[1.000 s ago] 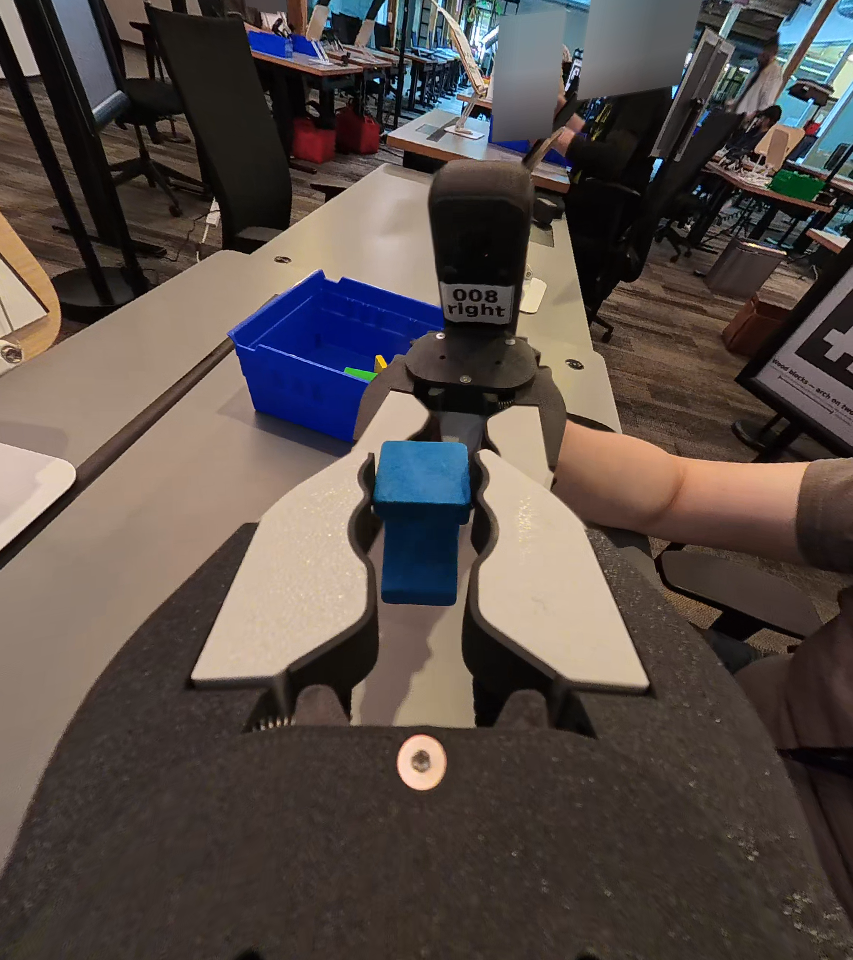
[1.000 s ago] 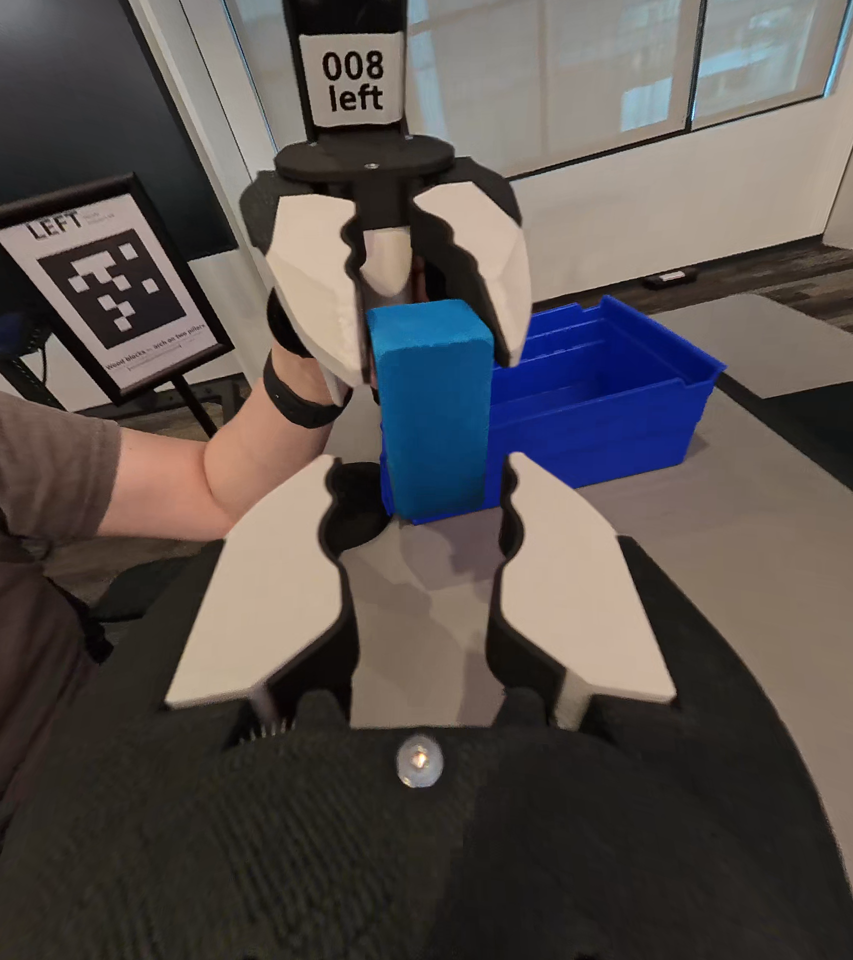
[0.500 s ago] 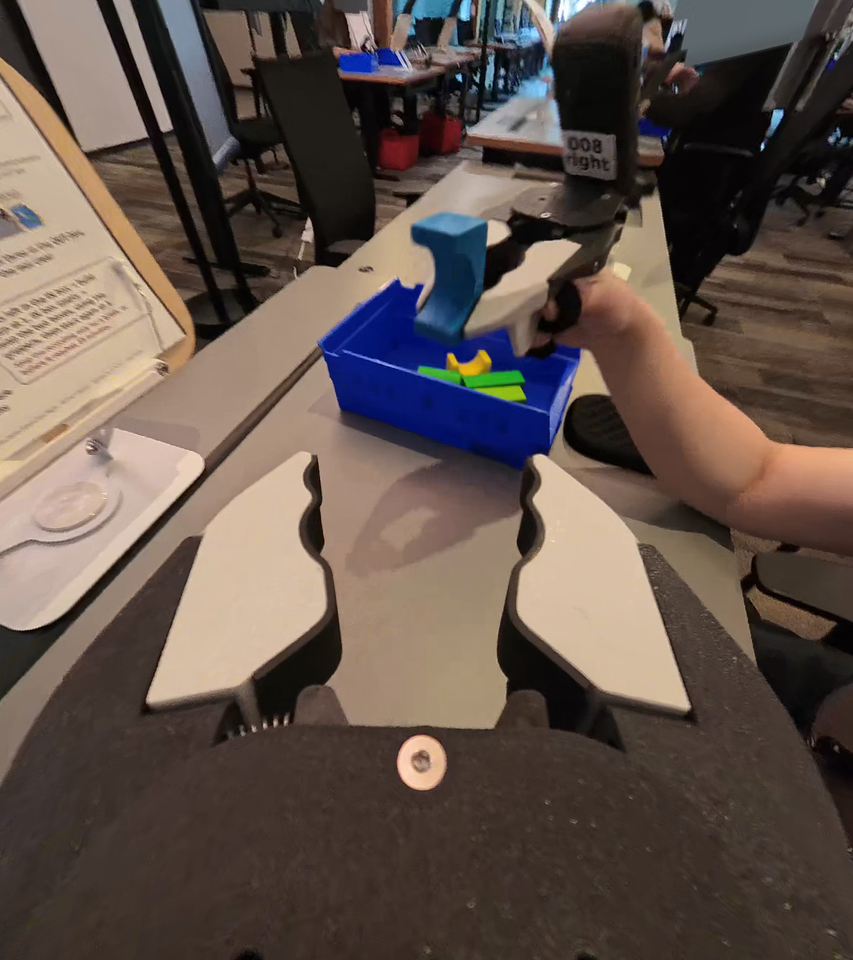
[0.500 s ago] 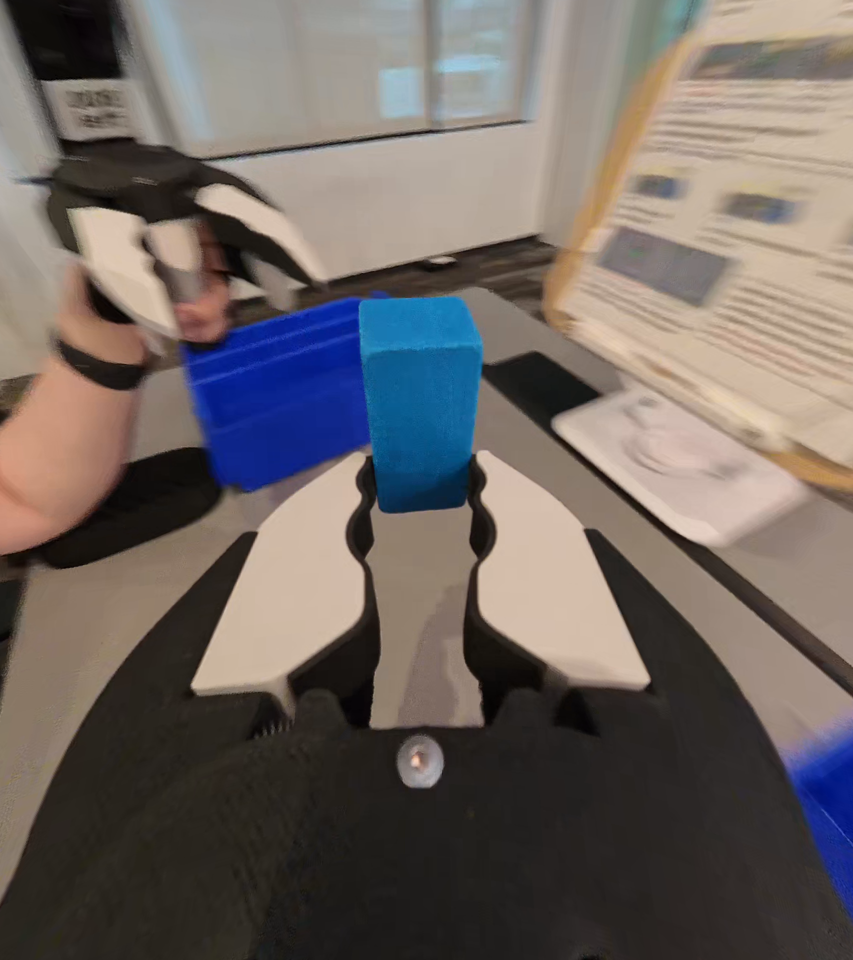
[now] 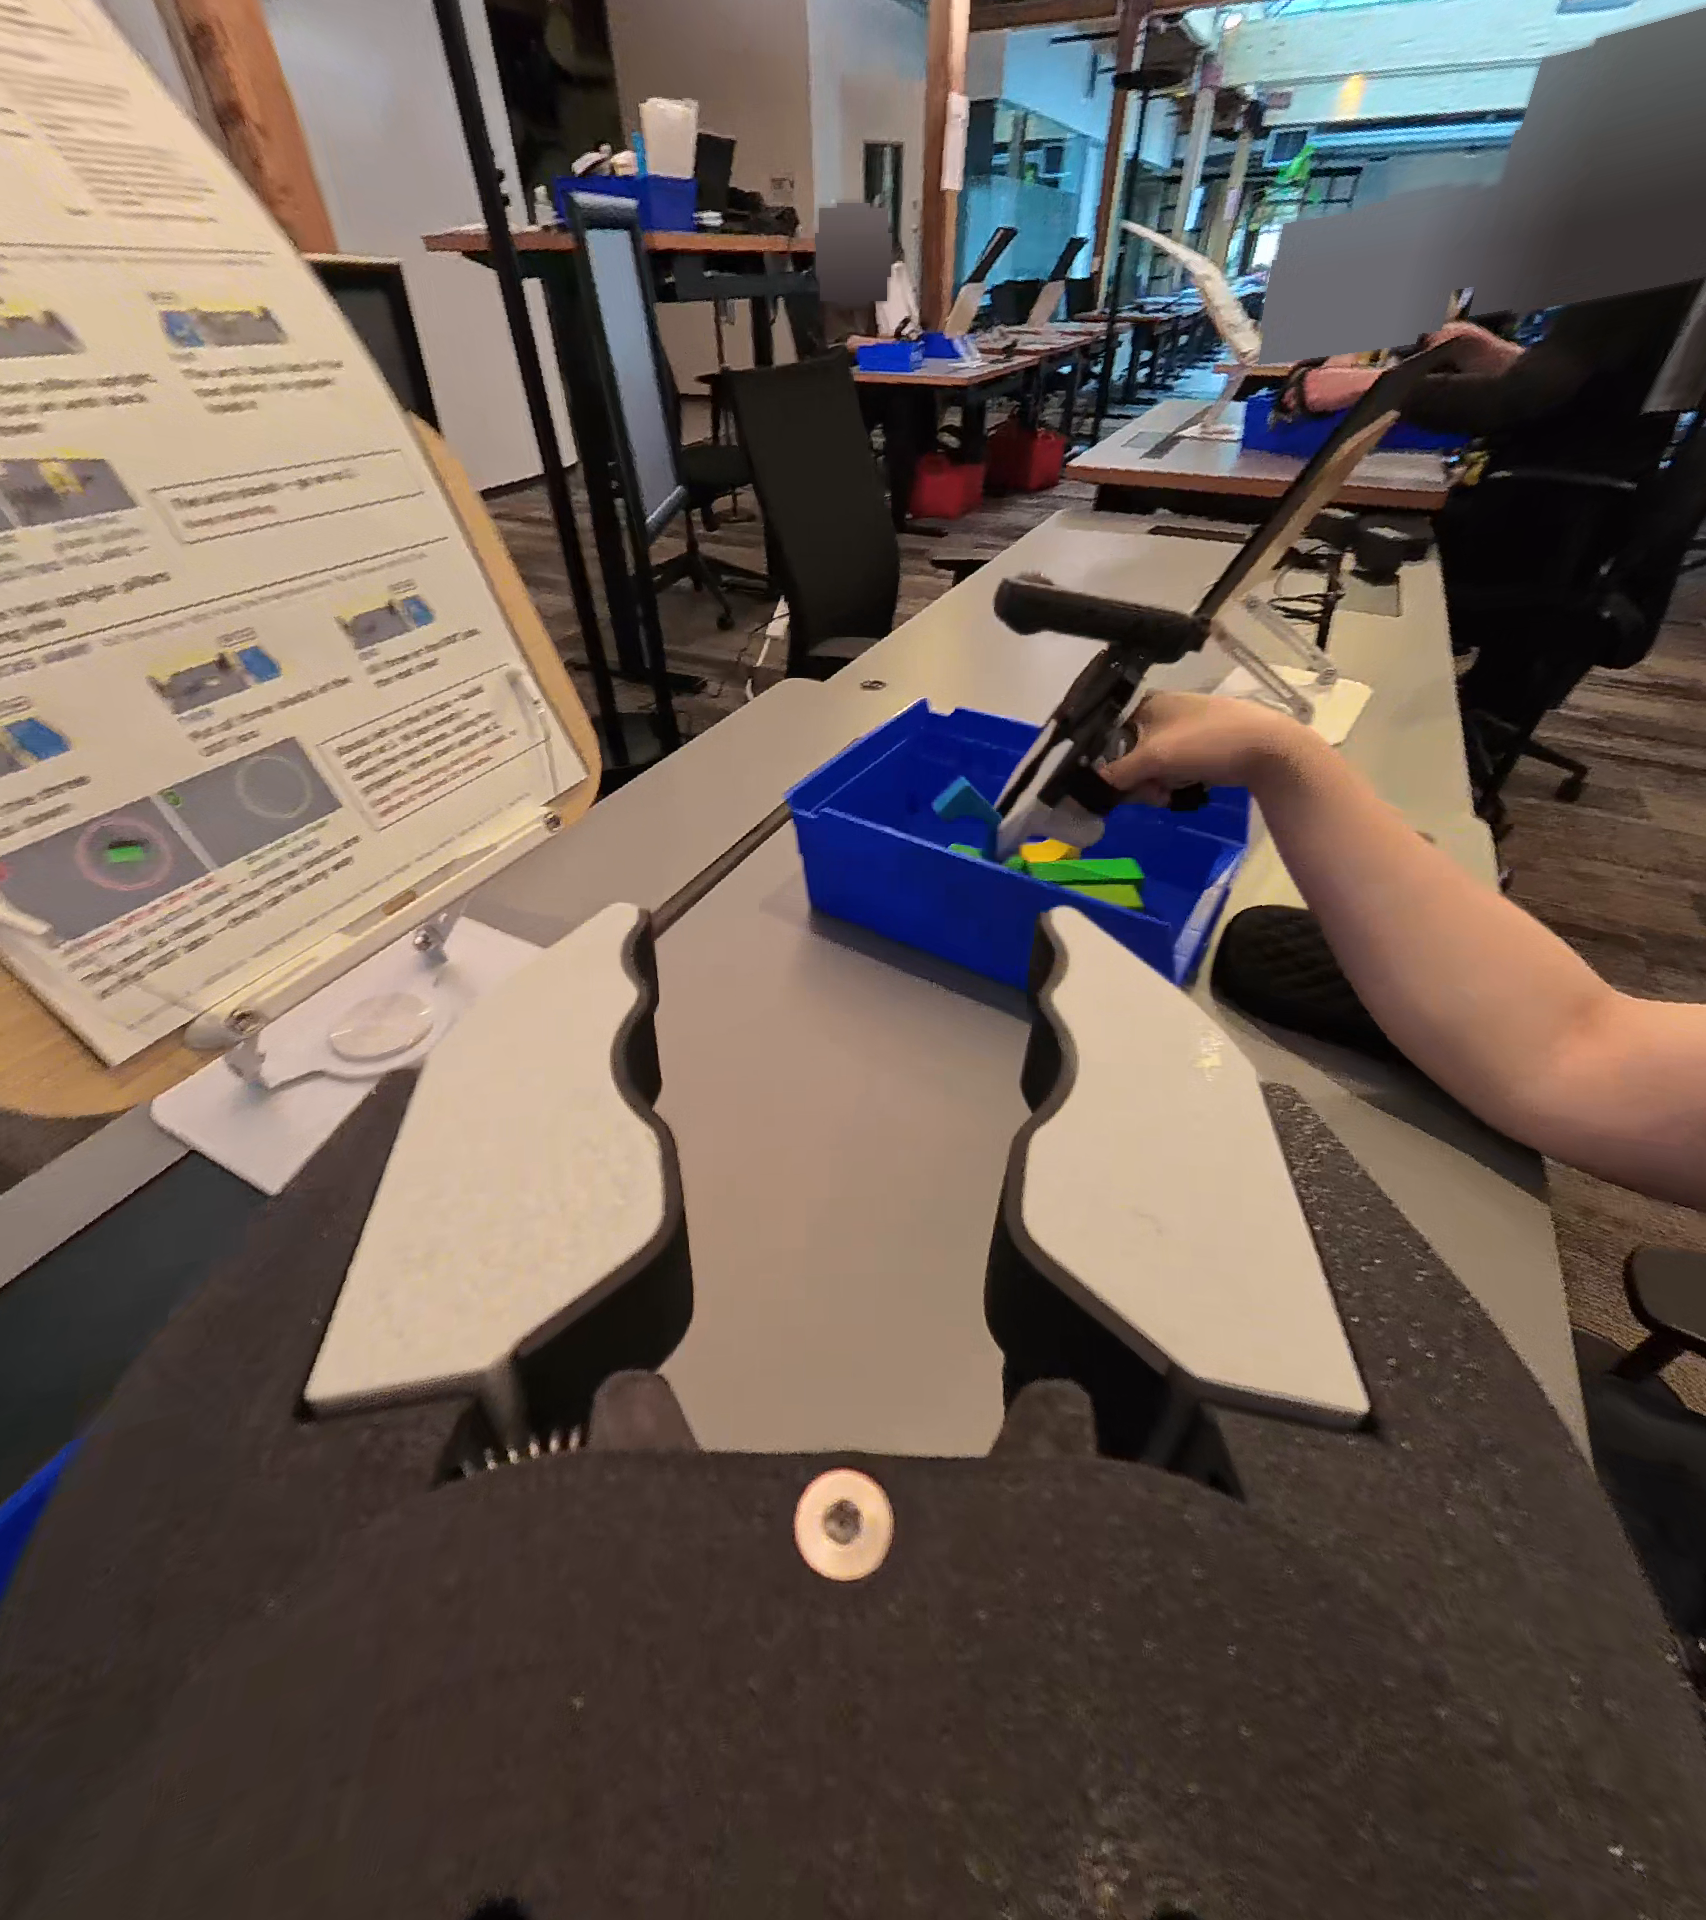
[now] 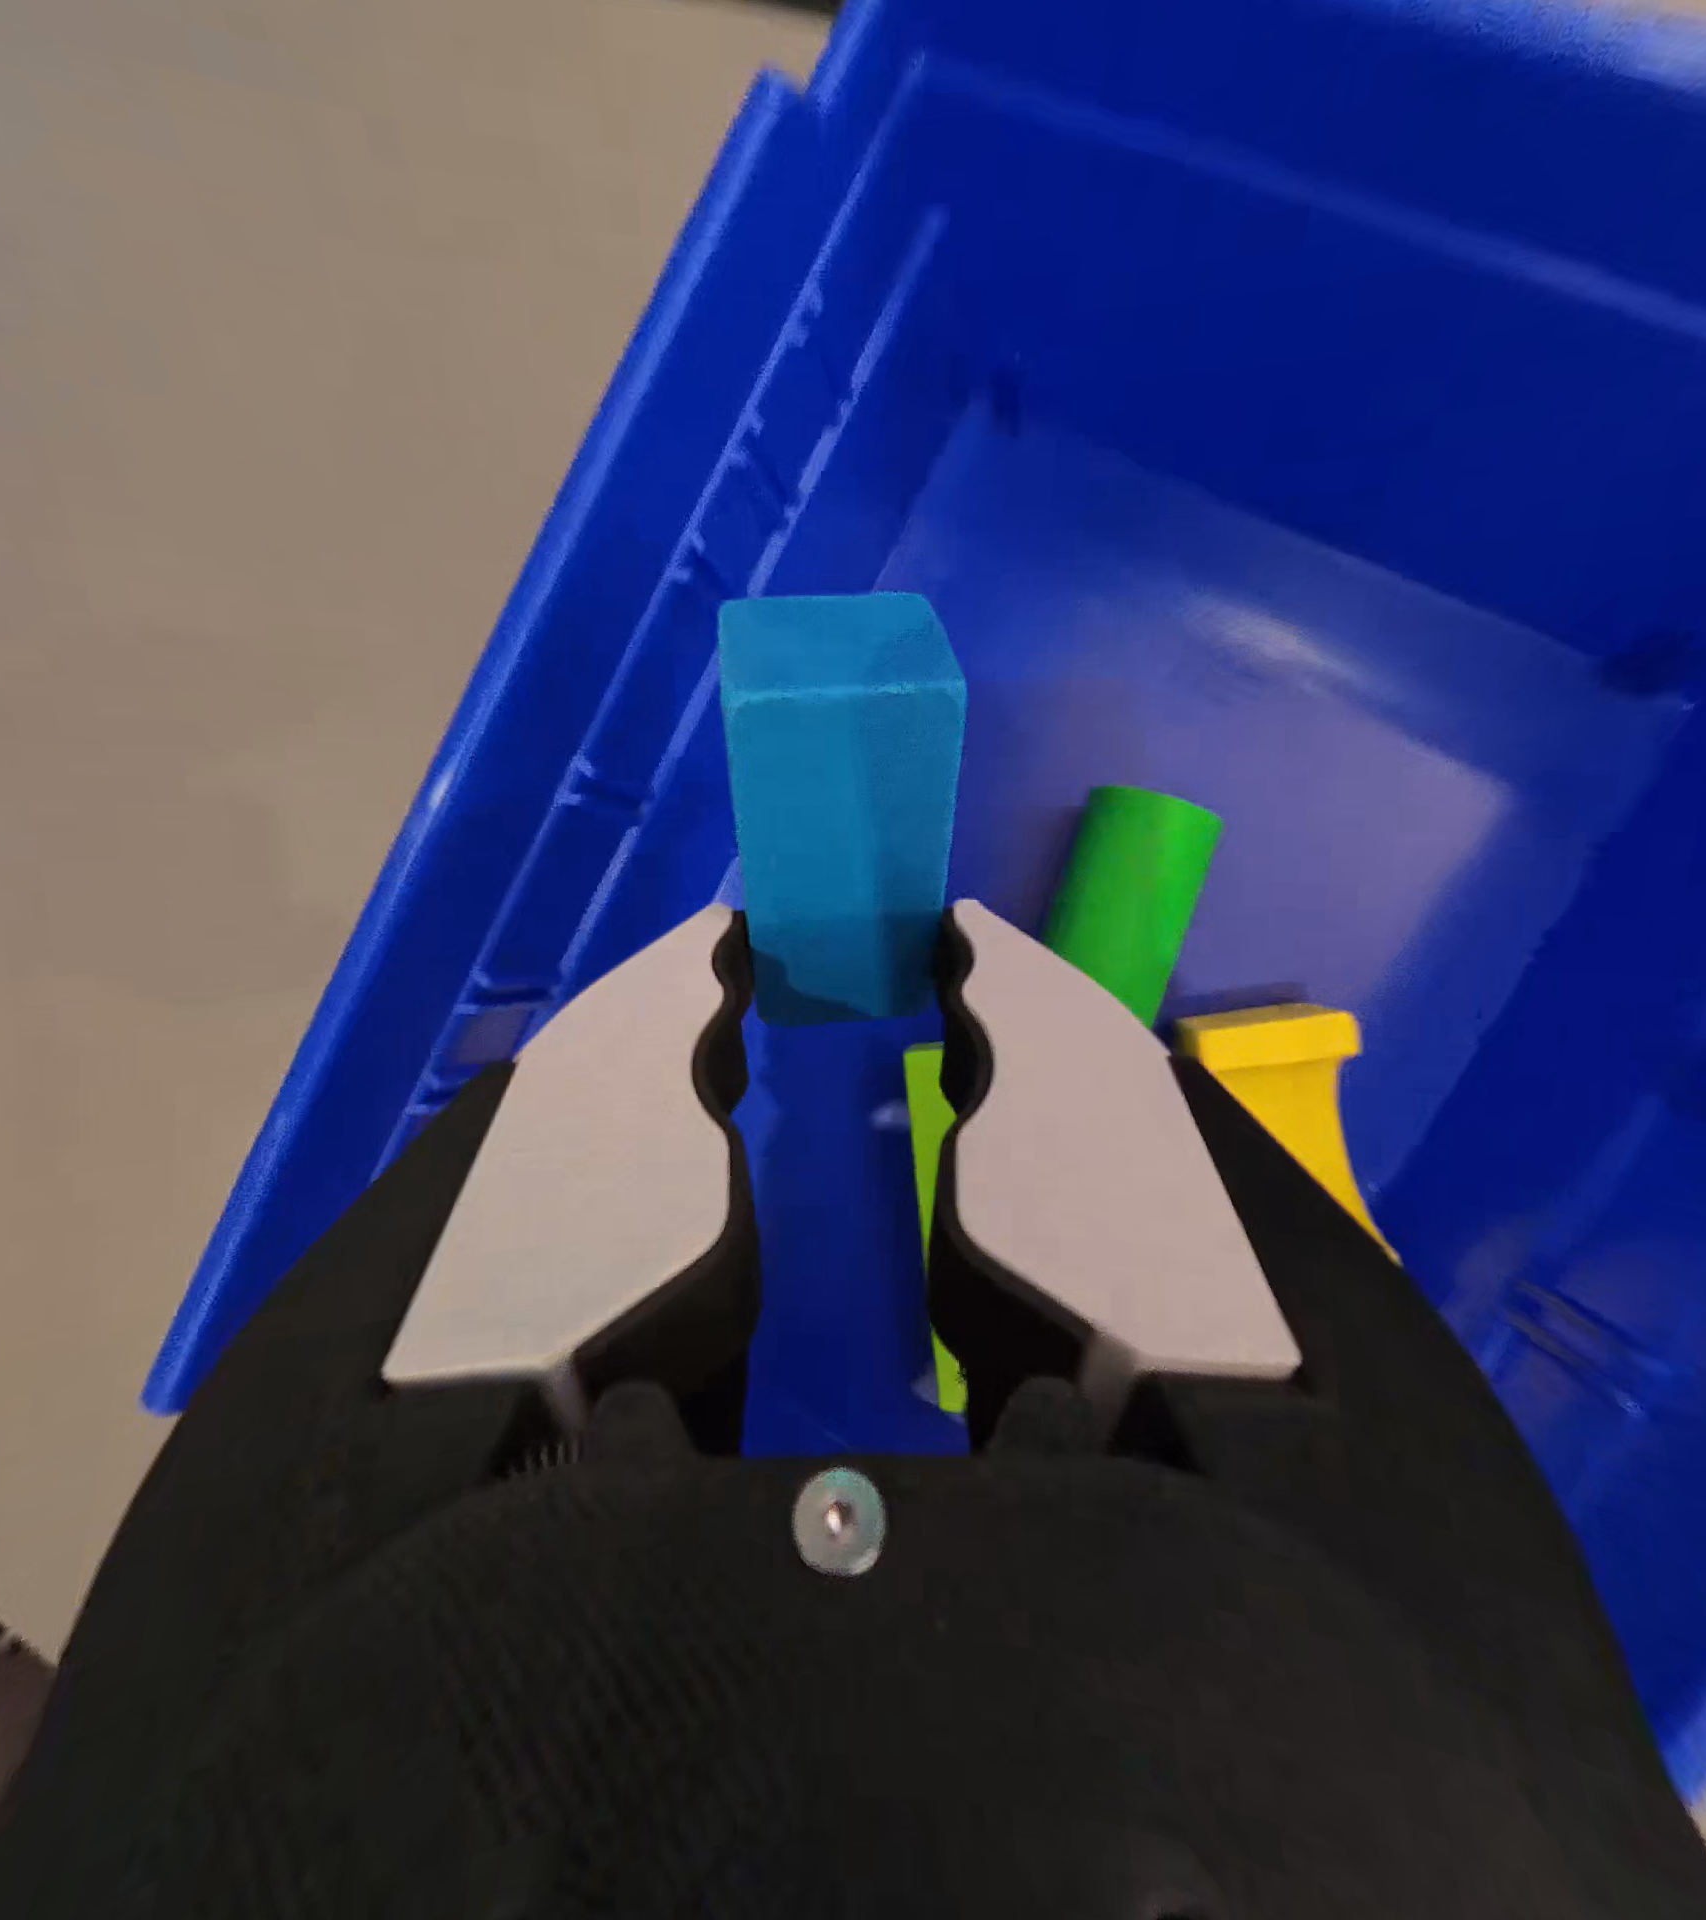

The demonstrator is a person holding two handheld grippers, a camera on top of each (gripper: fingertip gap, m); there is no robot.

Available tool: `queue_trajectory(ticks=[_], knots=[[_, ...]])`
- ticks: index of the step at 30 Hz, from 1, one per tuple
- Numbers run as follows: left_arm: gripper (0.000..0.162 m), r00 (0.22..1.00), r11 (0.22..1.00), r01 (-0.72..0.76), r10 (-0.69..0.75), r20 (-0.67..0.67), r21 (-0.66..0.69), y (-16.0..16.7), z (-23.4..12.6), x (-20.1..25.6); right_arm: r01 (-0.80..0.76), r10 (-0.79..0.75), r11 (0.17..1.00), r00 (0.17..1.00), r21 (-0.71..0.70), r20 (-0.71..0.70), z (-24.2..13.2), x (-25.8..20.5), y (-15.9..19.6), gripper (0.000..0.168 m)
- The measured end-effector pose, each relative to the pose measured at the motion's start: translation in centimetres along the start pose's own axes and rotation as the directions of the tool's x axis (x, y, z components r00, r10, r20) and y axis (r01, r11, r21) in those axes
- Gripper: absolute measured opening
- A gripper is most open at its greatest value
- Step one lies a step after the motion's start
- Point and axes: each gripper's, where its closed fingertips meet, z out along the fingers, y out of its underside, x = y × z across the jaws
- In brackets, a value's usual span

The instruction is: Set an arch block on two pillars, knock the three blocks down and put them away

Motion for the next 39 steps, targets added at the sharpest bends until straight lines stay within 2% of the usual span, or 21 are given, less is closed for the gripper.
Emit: queue_trajectory(ticks=[2,5,7,9,11,13,16,18,21,24,25,28,29,32,35,39], knots=[[0.068,0.999,1.000,0.006,-0.005,0.049,-0.021,0.3,-0.8,-0.9,0.000,0.002,0.997,1.000,-0.082,0.021,1.8,-0.3,1.0,0.036],[0.068,0.986,0.999,0.028,-0.022,0.165,-0.033,0.5,-2.5,-3.2,-0.003,-0.001,0.982,1.000,-0.188,-0.023,3.2,0.5,2.5,0.036],[0.069,0.967,0.998,0.043,-0.033,0.251,-0.035,0.7,-3.8,-4.8,-0.012,0.007,0.983,1.000,-0.185,-0.029,3.0,0.8,2.6,0.041],[0.069,0.939,0.997,0.068,-0.051,0.339,-0.040,1.1,-5.4,-6.6,-0.023,0.022,0.993,1.000,-0.116,-0.009,1.4,0.8,1.9,0.045],[0.069,0.892,0.990,0.112,-0.064,0.447,-0.082,2.2,-7.2,-8.6,-0.041,0.039,0.998,0.998,-0.037,-0.051,-2.0,1.4,1.3,0.048],[0.070,0.822,0.971,0.178,-0.059,0.566,-0.158,4.3,-9.4,-10.8,-0.042,0.058,0.993,0.987,0.109,-0.148,-6.6,2.3,0.5,0.048],[0.070,0.700,0.929,0.284,-0.032,0.714,-0.237,7.3,-13.2,-13.9,-0.074,0.158,0.938,0.961,0.339,-0.227,-12.2,4.5,-1.0,0.047],[0.070,0.628,0.899,0.371,-0.057,0.776,-0.234,9.1,-15.2,-15.4,-0.116,0.219,0.925,0.941,0.361,-0.258,-13.3,7.7,-1.5,0.051],[0.069,0.575,0.843,0.481,-0.095,0.812,-0.242,11.8,-16.8,-16.4,-0.229,0.270,0.959,0.921,0.169,-0.282,-11.3,12.5,0.4,0.053],[0.066,0.496,0.742,0.616,-0.105,0.862,-0.264,14.9,-18.6,-17.0,-0.295,0.288,0.956,0.922,0.013,-0.258,-8.1,14.4,3.3,0.053],[0.067,0.459,0.716,0.645,-0.081,0.885,-0.269,15.8,-19.4,-17.4,-0.301,0.292,0.954,0.926,-0.002,-0.241,-7.0,14.5,3.8,0.055],[0.065,0.386,0.644,0.712,-0.025,0.922,-0.281,17.9,-21.2,-18.1,-0.286,0.282,0.958,0.947,-0.003,-0.155,-4.3,14.1,3.8,0.046],[0.064,0.379,0.623,0.730,-0.025,0.925,-0.282,18.5,-21.3,-18.2,-0.299,0.288,0.953,0.945,-0.053,-0.154,-3.9,14.0,4.2,0.046],[0.063,0.380,0.561,0.771,-0.028,0.924,-0.300,20.3,-21.1,-18.3,-0.263,0.239,0.952,0.958,-0.154,-0.161,-3.1,13.1,5.3,0.026],[0.063,0.369,0.454,0.826,0.008,0.929,-0.332,22.6,-21.7,-17.9,-0.278,0.237,0.930,0.954,-0.240,-0.185,-3.1,12.4,6.3,0.009],[0.057,0.372,0.363,0.862,0.025,0.928,-0.355,24.6,-22.1,-17.5,-0.290,0.219,0.912,0.942,-0.289,-0.255,-3.3,12.4,6.6,0.009]])
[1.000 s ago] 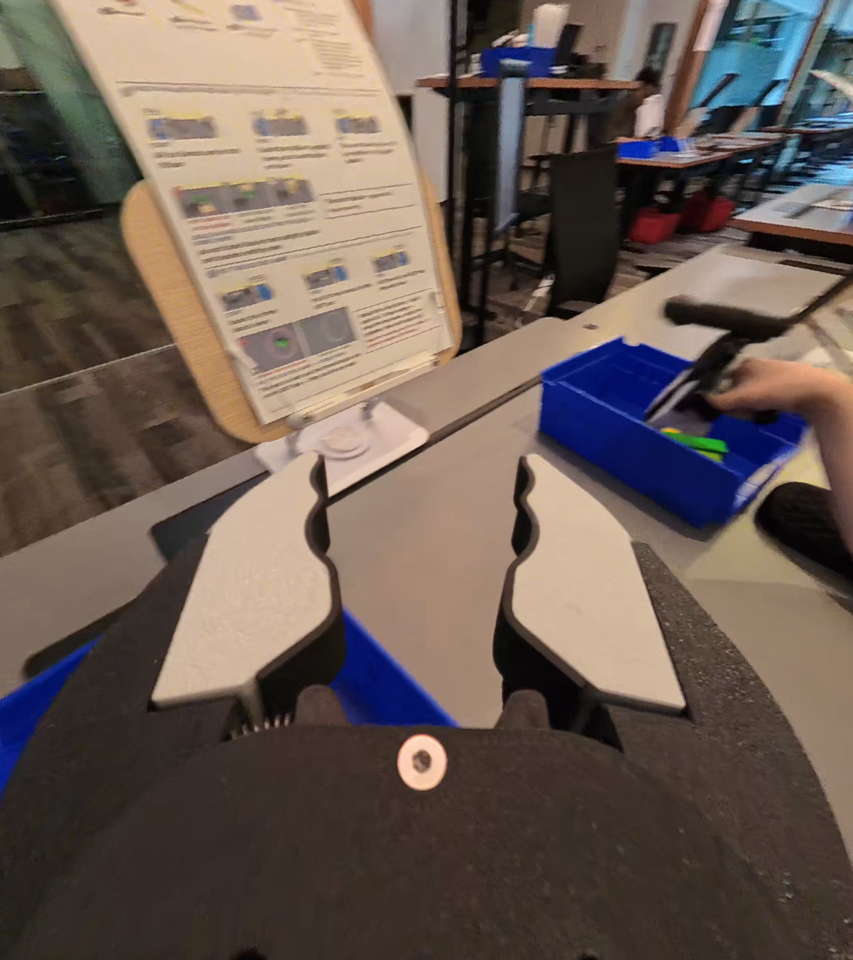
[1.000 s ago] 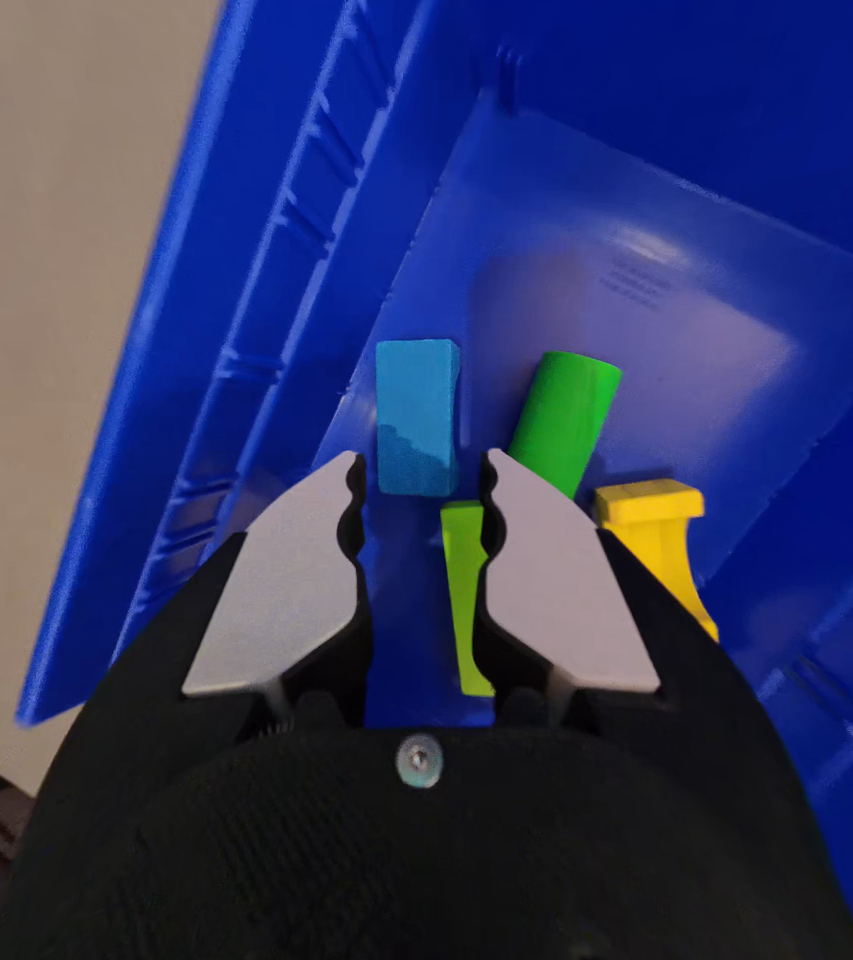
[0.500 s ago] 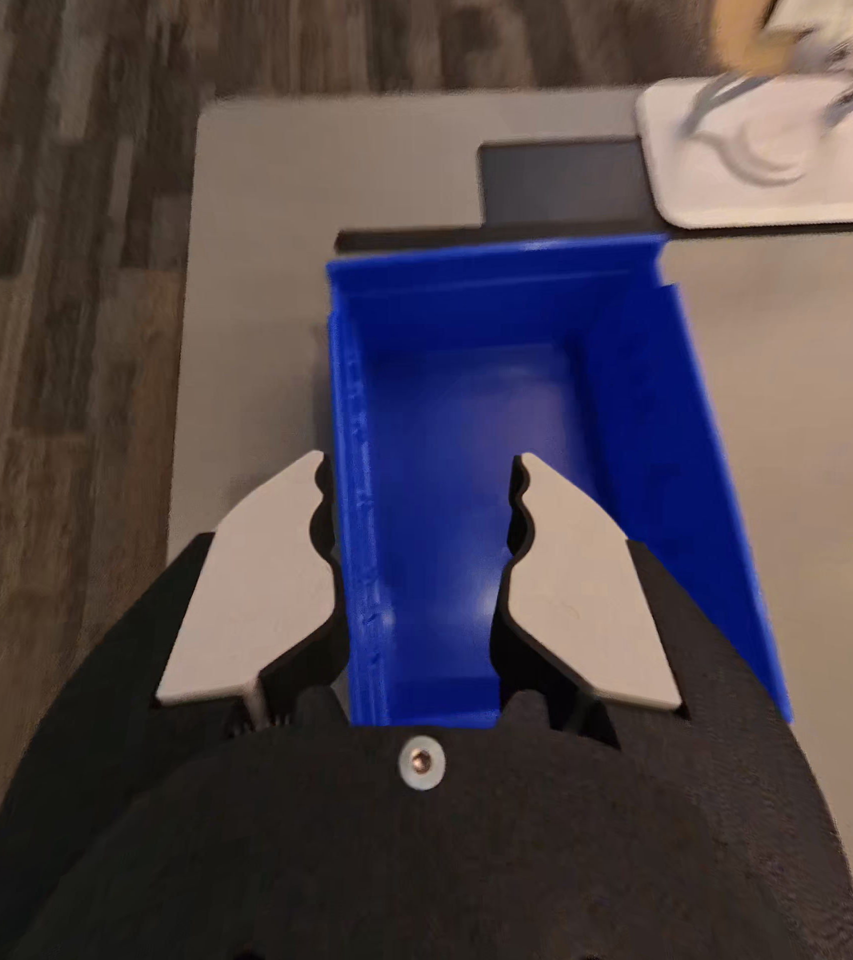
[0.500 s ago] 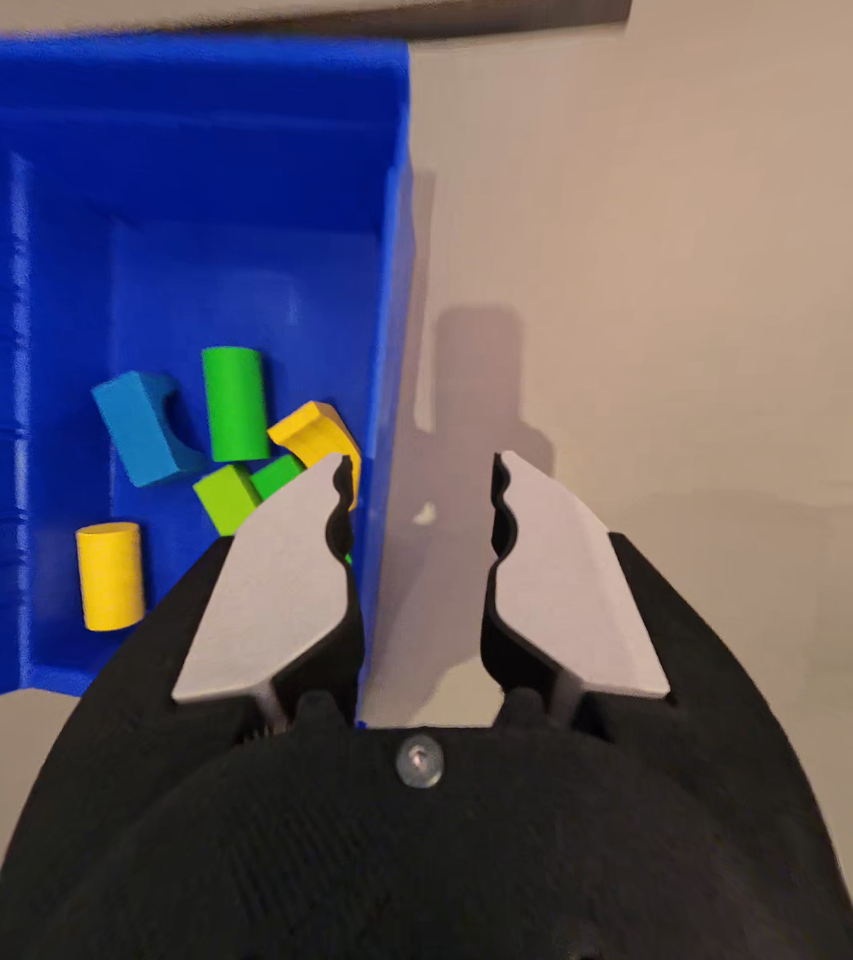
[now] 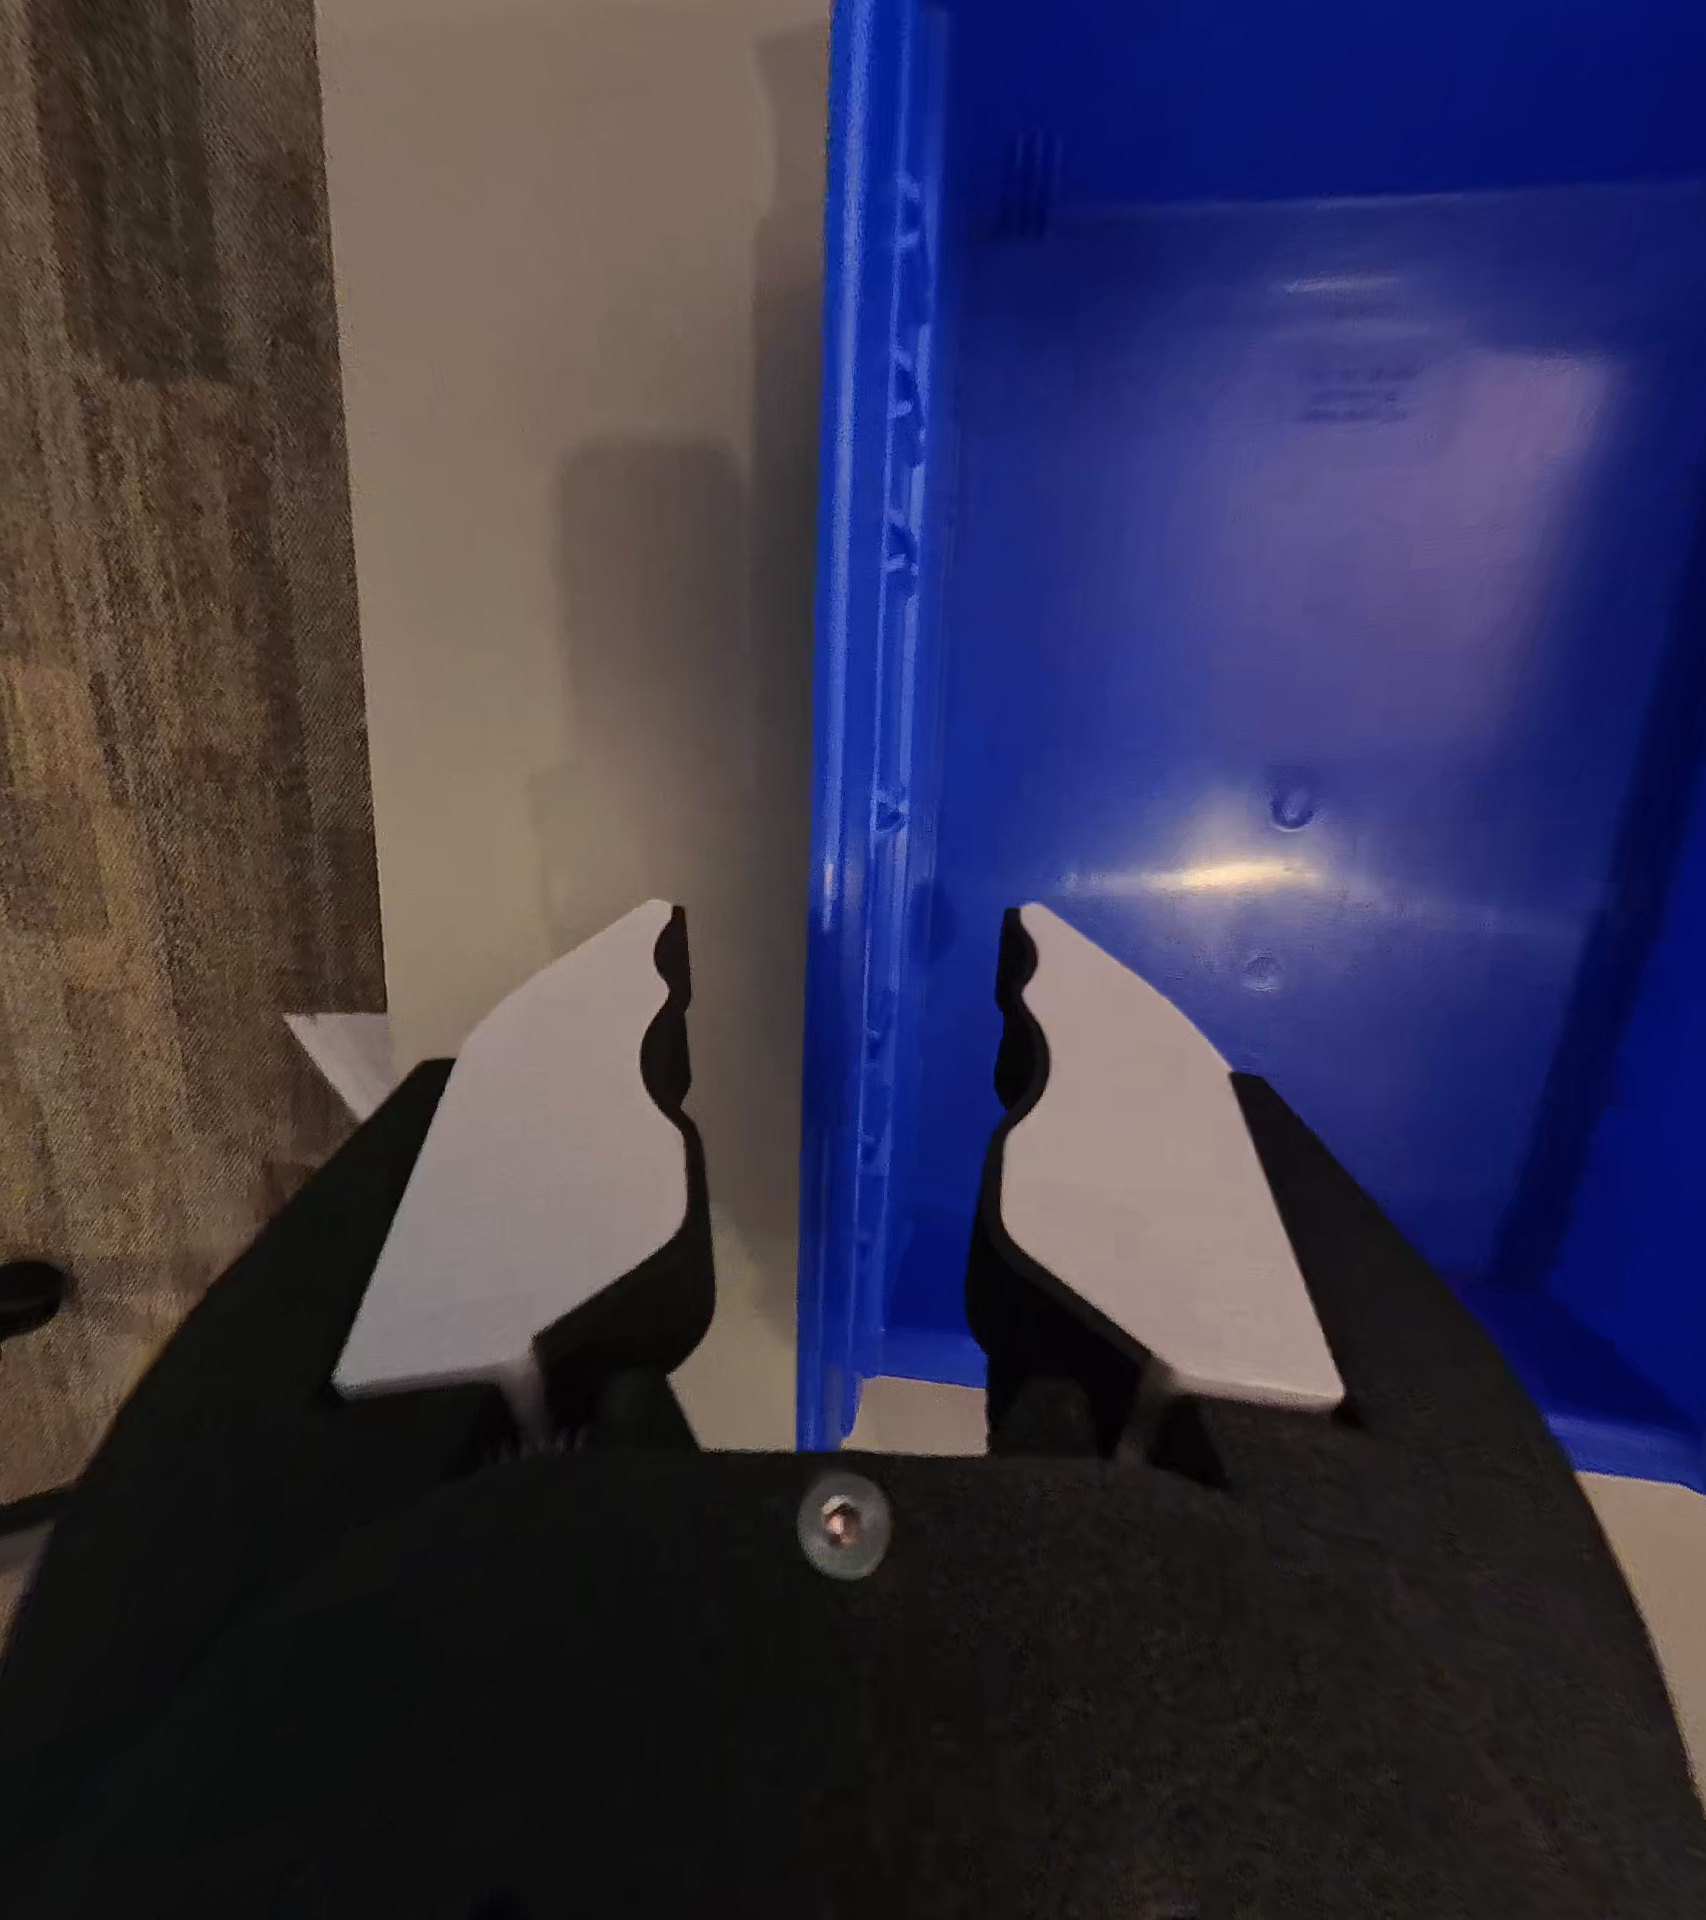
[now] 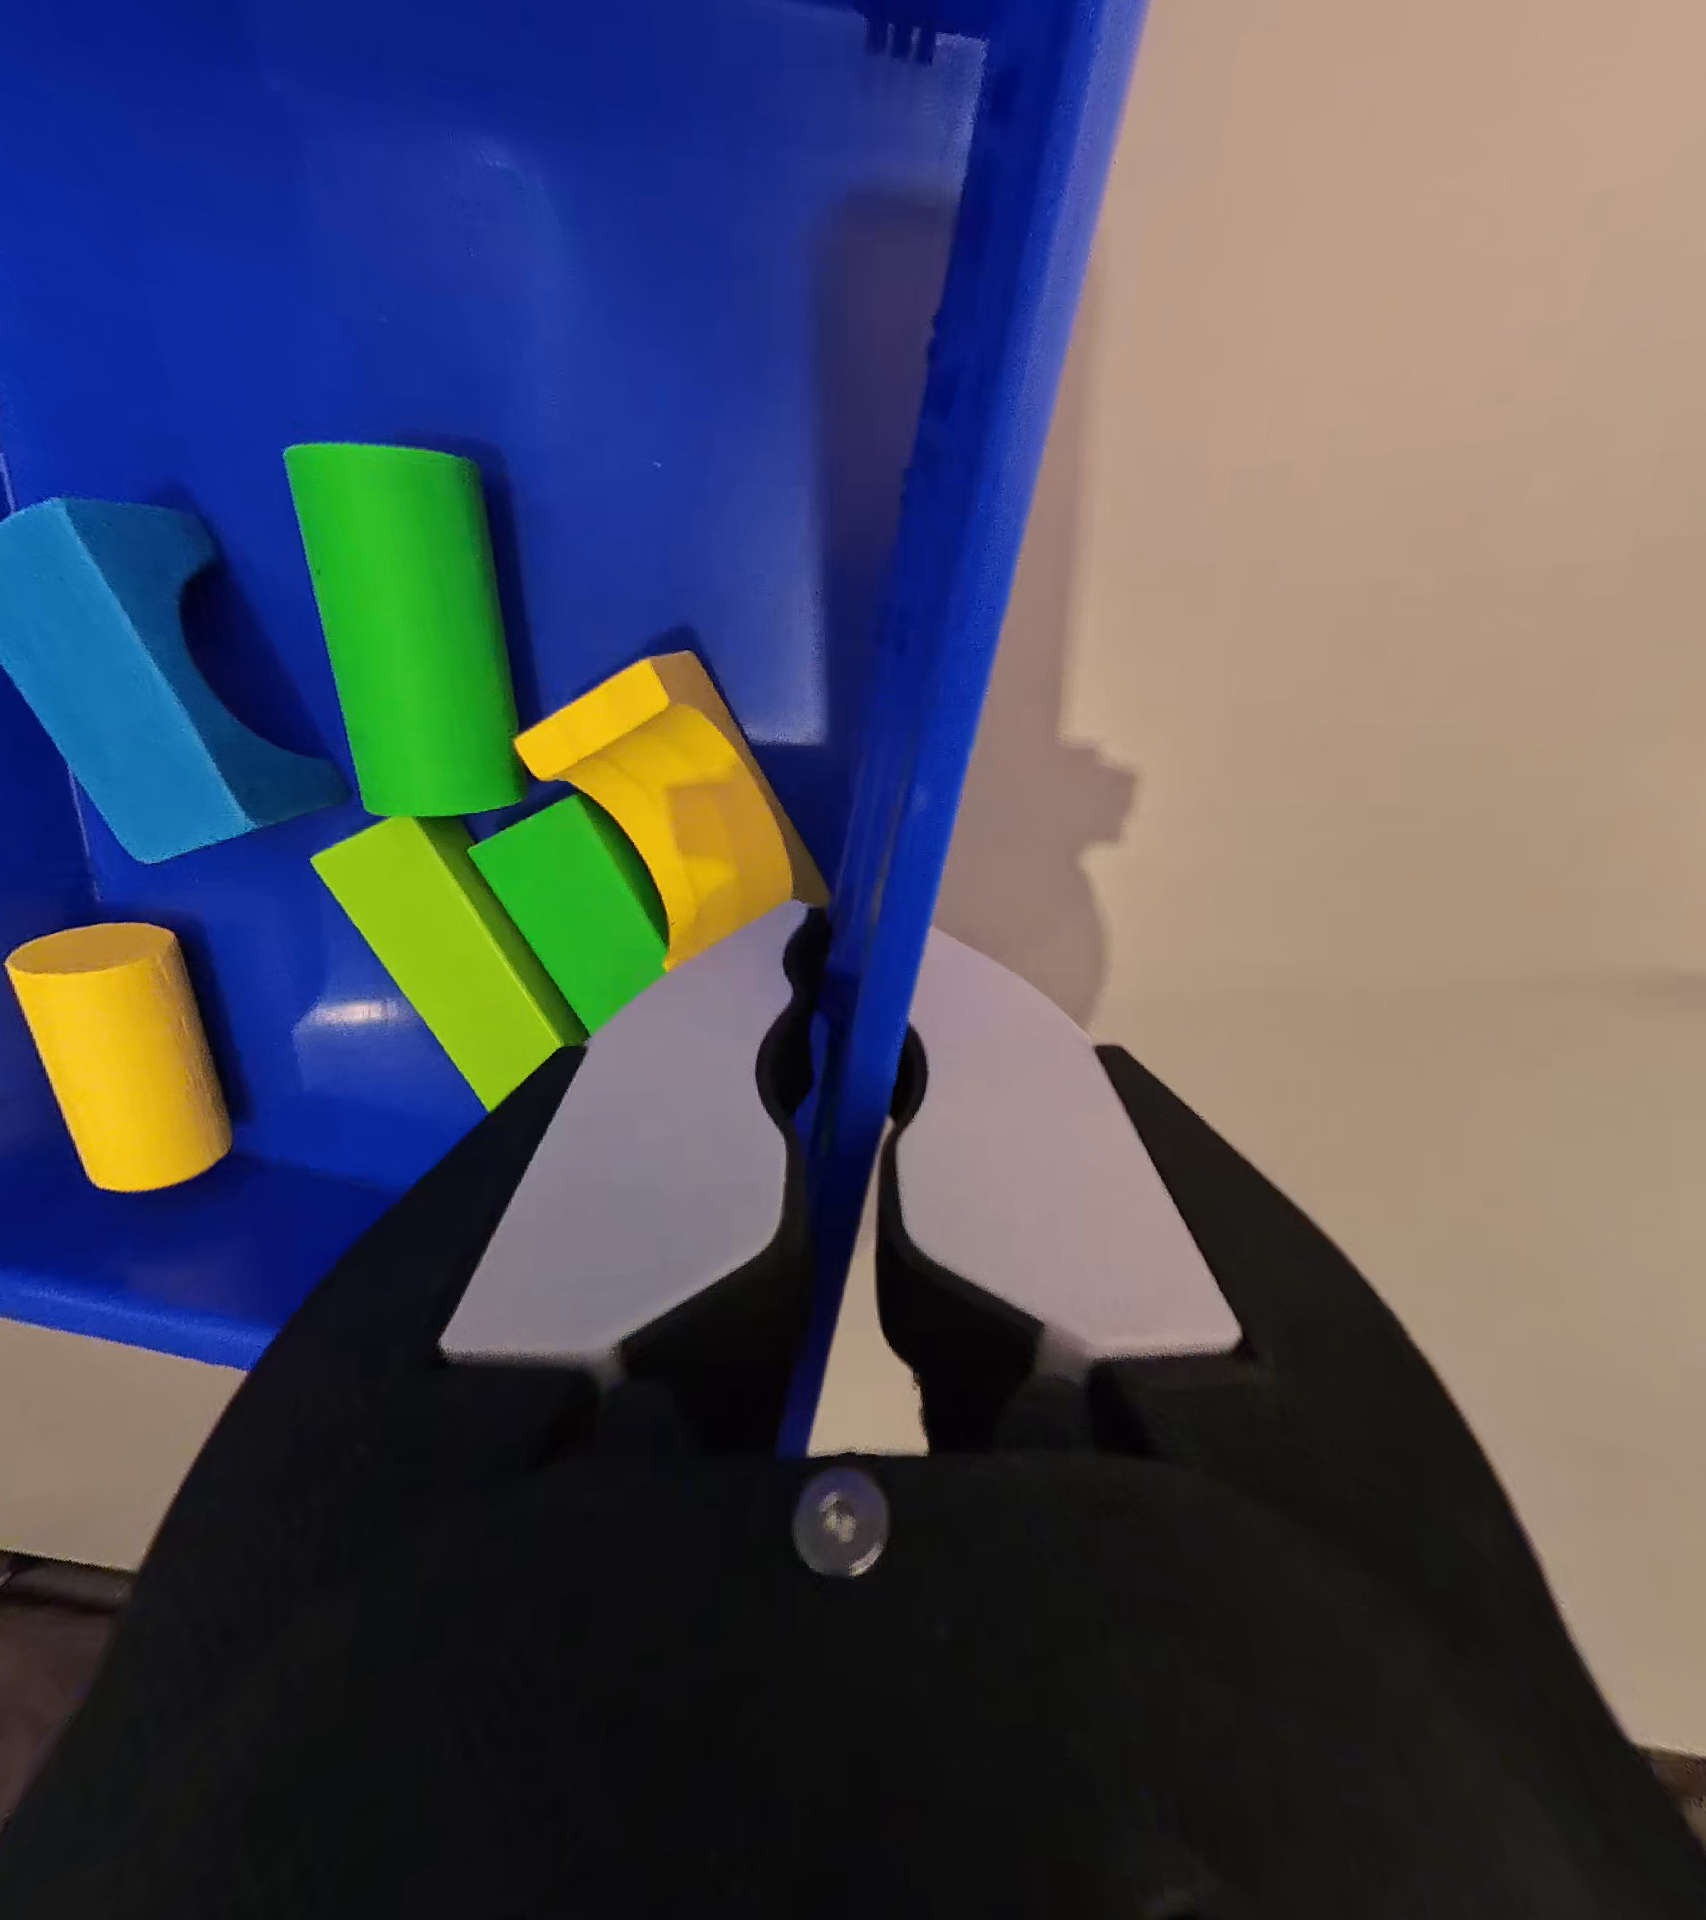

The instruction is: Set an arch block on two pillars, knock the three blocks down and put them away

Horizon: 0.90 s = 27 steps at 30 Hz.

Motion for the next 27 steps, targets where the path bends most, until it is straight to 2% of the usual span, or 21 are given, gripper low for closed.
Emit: queue_trajectory(ticks=[6,11,13,20,27], knots=[[0.056,1.000,0.991,0.026,-0.025,0.010,-0.131,2.1,2.1,-1.1,-0.035,0.036,0.999,0.999,0.002,-0.008,0.0,0.0,0.0,0.008],[0.031,0.996,0.984,0.037,-0.052,-0.076,-0.177,2.6,3.4,-0.2,-0.058,0.057,0.998,0.998,0.005,0.012,0.0,-0.1,0.0,0.008],[0.008,0.985,0.982,0.032,-0.062,-0.158,-0.187,2.6,3.3,1.1,-0.065,0.065,0.998,0.998,0.004,0.027,0.0,-0.2,0.1,0.007],[0.005,0.982,0.977,-0.032,-0.010,-0.191,-0.212,2.7,3.0,3.0,-0.066,0.068,0.997,0.996,-0.026,0.062,0.0,-1.0,0.4,0.007],[0.009,0.954,0.950,-0.229,0.176,-0.245,-0.212,1.7,2.3,9.6,0.009,-0.003,0.997,0.998,-0.077,0.069,0.3,-4.4,0.2,0.008]])
